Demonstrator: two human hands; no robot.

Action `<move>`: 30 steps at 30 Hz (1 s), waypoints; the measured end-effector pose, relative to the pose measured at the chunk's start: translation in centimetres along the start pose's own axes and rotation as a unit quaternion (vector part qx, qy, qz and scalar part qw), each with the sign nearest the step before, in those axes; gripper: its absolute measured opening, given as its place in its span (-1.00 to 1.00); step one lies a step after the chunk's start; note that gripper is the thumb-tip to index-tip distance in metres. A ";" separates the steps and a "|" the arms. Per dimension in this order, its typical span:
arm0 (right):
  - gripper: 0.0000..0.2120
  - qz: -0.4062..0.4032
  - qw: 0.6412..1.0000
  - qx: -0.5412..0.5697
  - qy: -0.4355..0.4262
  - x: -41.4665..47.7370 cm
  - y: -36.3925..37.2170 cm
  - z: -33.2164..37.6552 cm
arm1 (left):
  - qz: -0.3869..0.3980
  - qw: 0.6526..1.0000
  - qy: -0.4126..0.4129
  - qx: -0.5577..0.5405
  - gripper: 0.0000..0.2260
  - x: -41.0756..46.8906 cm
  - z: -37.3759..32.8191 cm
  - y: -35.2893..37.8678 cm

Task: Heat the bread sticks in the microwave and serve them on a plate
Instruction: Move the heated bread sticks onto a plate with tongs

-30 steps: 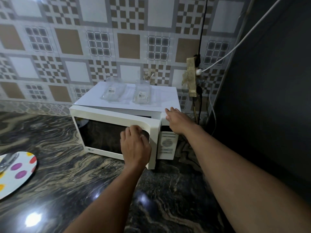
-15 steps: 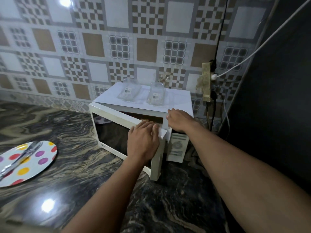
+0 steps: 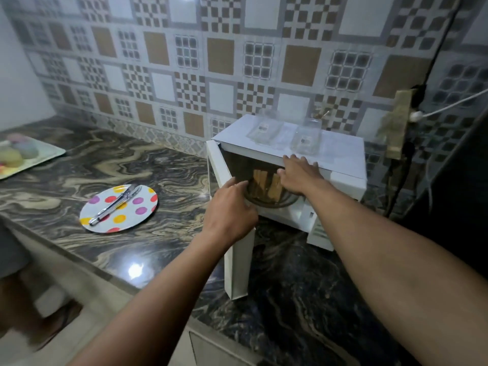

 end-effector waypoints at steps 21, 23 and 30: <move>-0.51 0.120 0.953 0.135 -0.242 0.9 6.3 16.3 | 0.078 0.961 -0.163 0.210 -0.44 -1.9 10.7 -2.0; -0.47 0.111 0.952 0.140 -0.248 0.7 6.8 17.1 | 0.079 0.953 -0.180 0.229 -0.42 -2.3 11.6 -2.5; -0.42 0.081 0.952 0.150 -0.255 0.7 9.0 19.1 | 0.040 0.927 -0.234 0.290 -0.46 -2.3 14.2 -3.8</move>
Point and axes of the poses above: each hand's wrist, its own x-axis towards the middle knuckle, its own y-axis out of the palm, z = x × y, the point moved 4 cm from there along x, towards the middle knuckle, and after that the axes turned 12 degrees about x, right-handed, at the moved point
